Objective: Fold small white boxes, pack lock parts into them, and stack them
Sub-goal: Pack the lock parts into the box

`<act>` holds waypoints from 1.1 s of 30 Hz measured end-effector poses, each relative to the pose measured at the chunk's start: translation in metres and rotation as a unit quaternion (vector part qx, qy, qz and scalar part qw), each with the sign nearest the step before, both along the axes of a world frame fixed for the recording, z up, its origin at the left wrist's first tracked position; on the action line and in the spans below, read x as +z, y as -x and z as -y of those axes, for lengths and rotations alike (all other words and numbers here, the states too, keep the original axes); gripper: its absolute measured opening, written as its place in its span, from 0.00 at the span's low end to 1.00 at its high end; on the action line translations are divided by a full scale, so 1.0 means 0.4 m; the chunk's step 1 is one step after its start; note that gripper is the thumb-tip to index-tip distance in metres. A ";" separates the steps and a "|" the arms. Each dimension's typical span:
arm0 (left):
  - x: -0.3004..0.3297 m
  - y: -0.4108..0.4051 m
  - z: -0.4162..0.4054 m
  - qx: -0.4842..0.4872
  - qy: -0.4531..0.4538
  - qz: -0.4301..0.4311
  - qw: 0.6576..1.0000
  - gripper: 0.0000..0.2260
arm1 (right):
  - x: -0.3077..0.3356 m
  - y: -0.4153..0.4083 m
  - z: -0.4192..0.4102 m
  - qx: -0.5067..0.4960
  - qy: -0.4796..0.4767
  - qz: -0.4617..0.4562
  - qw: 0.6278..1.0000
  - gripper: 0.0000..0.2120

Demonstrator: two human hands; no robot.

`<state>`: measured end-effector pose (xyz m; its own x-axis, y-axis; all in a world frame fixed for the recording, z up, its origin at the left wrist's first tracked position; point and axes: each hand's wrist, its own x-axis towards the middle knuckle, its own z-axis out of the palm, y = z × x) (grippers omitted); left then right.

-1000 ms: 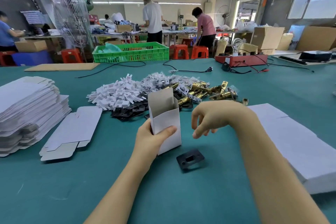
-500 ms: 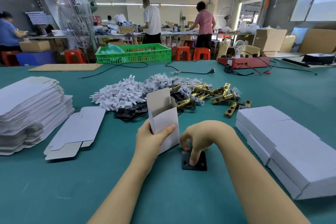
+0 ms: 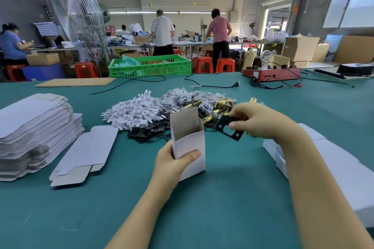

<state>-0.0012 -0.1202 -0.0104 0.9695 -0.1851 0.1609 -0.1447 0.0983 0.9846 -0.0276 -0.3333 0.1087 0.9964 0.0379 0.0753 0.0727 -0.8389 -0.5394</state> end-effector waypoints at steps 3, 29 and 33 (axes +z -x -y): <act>0.008 0.008 0.004 -0.027 -0.017 0.009 0.999 0.13 | 0.034 0.016 -0.007 -0.033 -0.024 0.113 0.993 0.04; 0.026 0.028 0.010 -0.055 -0.022 0.048 0.997 0.18 | 0.053 0.036 -0.193 0.134 0.148 0.123 0.972 0.08; 0.026 0.027 0.008 -0.060 -0.016 0.040 0.997 0.19 | 0.043 0.029 -0.192 0.132 0.151 0.117 0.973 0.09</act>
